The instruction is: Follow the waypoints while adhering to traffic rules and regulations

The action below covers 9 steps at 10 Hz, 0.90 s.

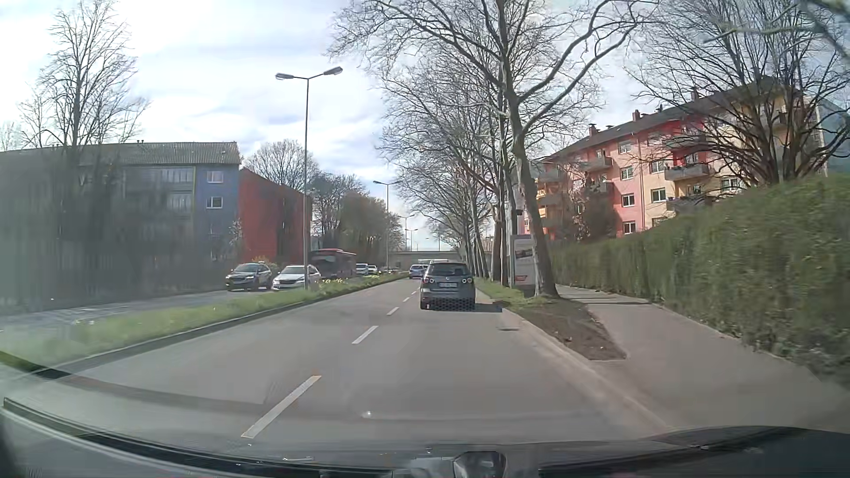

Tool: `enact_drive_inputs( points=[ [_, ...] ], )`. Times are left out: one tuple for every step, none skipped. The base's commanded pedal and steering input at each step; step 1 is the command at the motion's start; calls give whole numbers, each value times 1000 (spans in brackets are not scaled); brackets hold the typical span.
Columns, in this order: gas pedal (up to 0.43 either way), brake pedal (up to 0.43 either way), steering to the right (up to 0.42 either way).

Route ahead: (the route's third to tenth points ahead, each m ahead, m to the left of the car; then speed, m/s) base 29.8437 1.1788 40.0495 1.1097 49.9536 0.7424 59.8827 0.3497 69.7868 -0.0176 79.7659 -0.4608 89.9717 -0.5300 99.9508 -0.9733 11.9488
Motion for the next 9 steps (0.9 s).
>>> enact_drive_inputs(
  points=[
    [118, 0, 1],
    [118, 0, 1],
    [118, 0, 1],
    [118, 0, 0],
    [118, 0, 1],
    [118, 0, 0],
    [118, 0, 0],
    [118, 0, 1],
    [110, 0, 1]
  ],
)
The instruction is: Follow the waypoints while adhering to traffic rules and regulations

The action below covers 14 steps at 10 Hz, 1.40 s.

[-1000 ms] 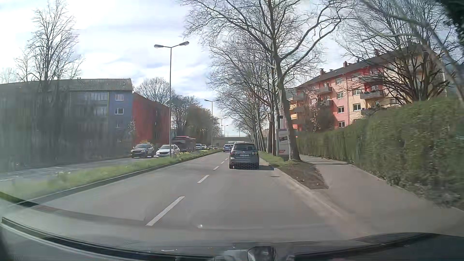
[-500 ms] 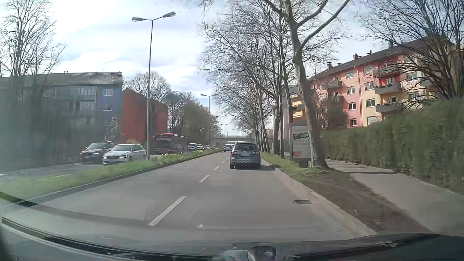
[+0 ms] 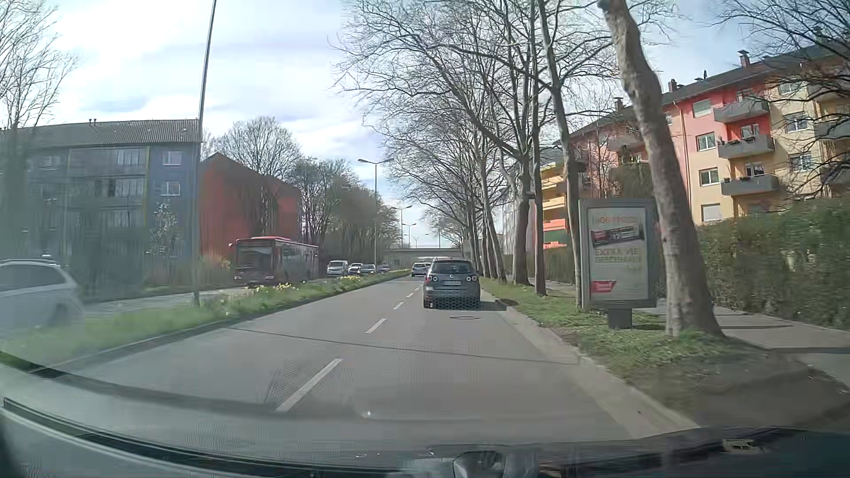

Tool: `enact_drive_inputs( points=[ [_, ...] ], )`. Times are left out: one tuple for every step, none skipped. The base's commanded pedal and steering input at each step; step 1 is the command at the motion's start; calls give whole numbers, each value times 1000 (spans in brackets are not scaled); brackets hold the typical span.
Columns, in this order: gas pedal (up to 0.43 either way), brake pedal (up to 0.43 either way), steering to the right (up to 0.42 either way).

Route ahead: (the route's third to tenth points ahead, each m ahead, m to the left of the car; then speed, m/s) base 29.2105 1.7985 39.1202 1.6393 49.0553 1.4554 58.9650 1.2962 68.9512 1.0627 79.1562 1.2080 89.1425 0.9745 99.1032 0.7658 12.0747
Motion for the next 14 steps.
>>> enact_drive_inputs(
  points=[
    [87, 0, 0],
    [87, 0, 1],
    [87, 0, 1],
    [79, 0, 1],
    [67, 0, 1],
    [59, 0, 1],
    [59, 0, 1],
    [59, 0, 2],
    [59, 0, 2],
    [67, 0, 2],
    [67, 0, 3],
    [67, 0, 3],
    [67, 0, 3],
    [67, 0, 3]
  ],
)
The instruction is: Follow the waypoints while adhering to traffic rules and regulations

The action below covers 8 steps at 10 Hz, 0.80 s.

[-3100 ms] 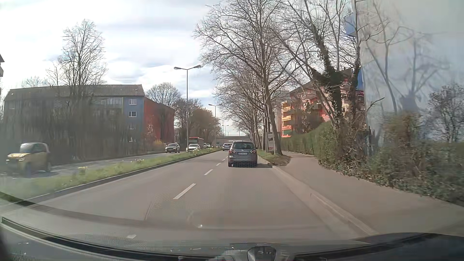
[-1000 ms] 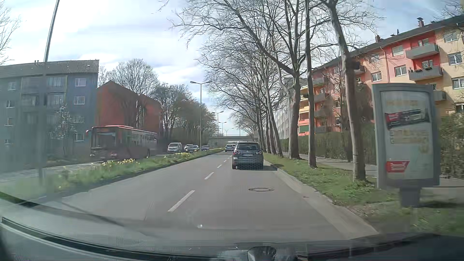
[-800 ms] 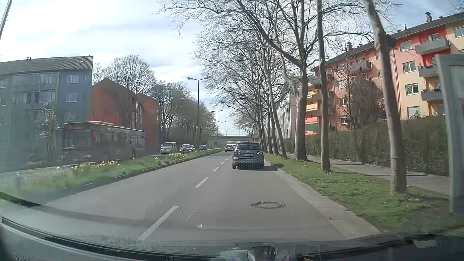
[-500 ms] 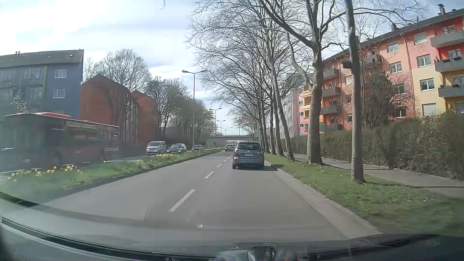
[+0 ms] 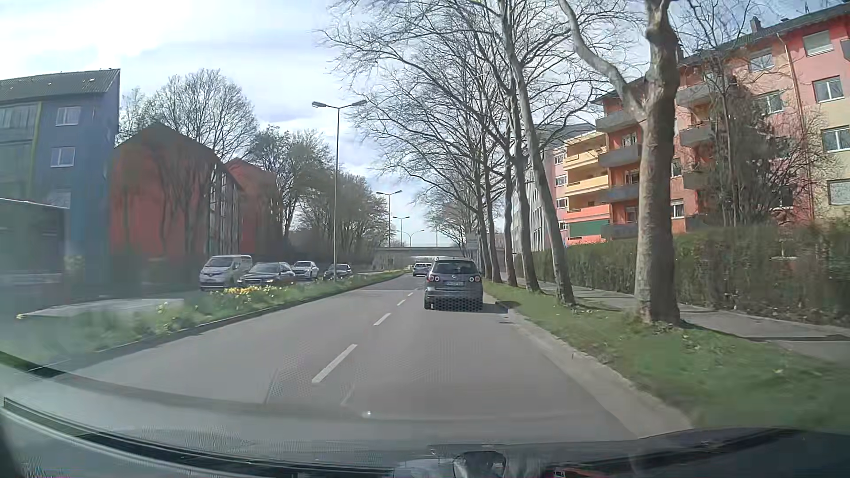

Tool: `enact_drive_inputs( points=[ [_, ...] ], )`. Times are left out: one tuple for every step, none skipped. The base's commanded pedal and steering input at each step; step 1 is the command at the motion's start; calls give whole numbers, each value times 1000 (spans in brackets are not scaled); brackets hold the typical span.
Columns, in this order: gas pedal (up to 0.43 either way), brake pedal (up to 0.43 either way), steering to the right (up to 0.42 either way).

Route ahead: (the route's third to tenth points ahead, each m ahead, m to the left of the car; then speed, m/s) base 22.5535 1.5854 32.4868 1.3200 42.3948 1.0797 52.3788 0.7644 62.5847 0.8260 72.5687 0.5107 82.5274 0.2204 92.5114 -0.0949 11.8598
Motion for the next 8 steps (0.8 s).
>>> enact_drive_inputs(
  points=[
    [67, 0, 3],
    [67, 0, 3],
    [67, 0, 3],
    [67, 0, 3],
    [67, 0, 3],
    [79, 0, 3],
    [98, 0, 3],
    [98, 0, 3]
  ],
)
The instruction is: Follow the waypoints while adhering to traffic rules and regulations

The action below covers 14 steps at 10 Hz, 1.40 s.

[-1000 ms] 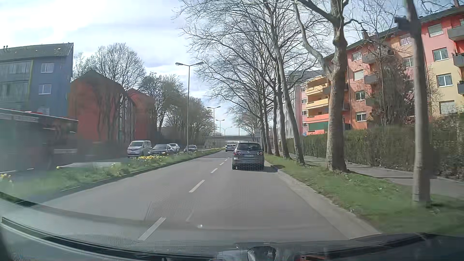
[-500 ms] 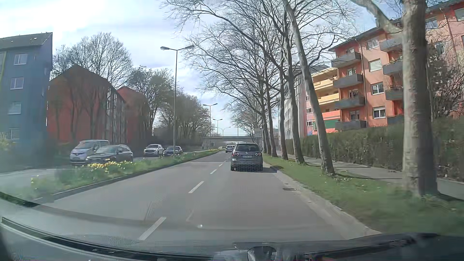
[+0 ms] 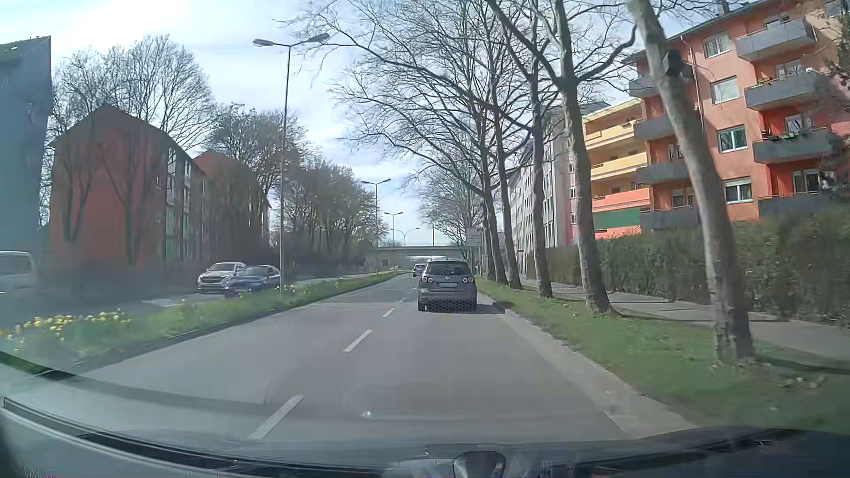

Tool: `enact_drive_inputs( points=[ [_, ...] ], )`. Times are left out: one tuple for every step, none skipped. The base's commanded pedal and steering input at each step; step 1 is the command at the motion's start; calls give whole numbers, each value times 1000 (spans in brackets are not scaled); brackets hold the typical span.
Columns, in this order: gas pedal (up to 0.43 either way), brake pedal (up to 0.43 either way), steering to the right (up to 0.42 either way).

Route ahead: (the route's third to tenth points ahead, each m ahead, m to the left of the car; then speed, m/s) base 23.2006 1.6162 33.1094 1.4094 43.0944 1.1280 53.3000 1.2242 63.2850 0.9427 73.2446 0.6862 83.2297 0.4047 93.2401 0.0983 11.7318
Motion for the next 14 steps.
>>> enact_drive_inputs(
  points=[
    [98, 0, 3],
    [98, 0, 3],
    [118, 0, 3],
    [130, 0, 2],
    [130, 0, 1],
    [130, 0, 1],
    [138, 0, 1],
    [157, 0, 1],
    [157, 0, 1],
    [157, 0, 1],
    [157, 0, 1],
    [157, 0, 1],
    [157, 0, 1],
    [157, 0, 1]
  ],
)
